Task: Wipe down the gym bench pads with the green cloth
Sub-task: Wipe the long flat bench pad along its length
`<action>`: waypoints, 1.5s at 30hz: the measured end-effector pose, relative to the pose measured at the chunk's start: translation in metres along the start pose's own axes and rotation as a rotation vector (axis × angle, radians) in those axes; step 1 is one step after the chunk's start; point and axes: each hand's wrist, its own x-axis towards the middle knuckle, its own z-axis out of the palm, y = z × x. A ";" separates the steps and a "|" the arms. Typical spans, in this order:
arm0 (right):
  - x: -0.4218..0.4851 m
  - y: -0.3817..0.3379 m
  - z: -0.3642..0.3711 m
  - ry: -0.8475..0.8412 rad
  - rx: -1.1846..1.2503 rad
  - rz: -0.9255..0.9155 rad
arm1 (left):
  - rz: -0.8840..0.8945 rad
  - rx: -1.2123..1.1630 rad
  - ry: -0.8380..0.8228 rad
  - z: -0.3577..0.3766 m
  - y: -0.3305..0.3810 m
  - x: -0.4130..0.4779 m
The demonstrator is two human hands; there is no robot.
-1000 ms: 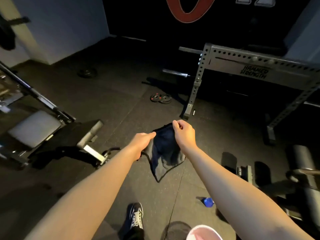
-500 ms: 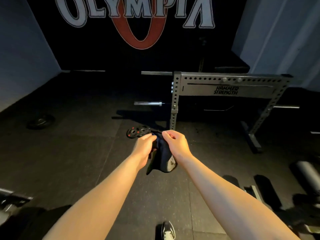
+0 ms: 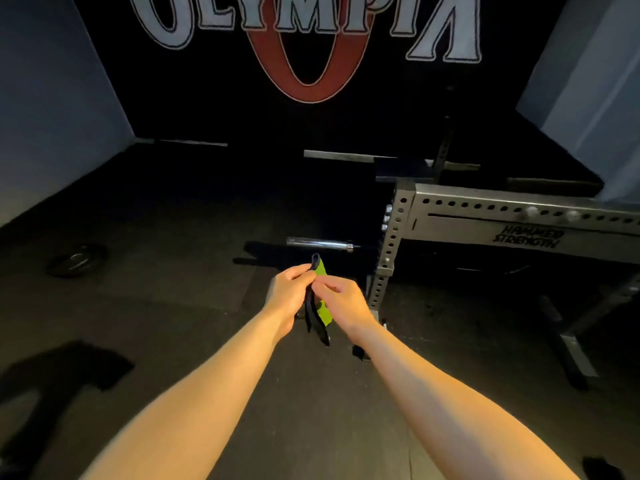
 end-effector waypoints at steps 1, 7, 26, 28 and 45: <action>0.025 -0.005 0.009 -0.005 -0.005 -0.010 | 0.008 -0.006 0.018 -0.012 0.003 0.023; 0.188 -0.008 0.072 0.143 0.011 0.023 | 0.073 0.081 0.063 -0.099 0.021 0.162; 0.640 -0.112 0.328 0.074 0.649 0.257 | -0.173 -0.137 -0.223 -0.416 0.075 0.595; 0.691 -0.109 0.338 0.148 0.705 0.290 | -0.171 -0.133 -0.177 -0.431 0.073 0.648; 1.060 -0.114 0.294 0.474 0.545 0.406 | 0.047 0.484 -0.630 -0.434 0.213 1.077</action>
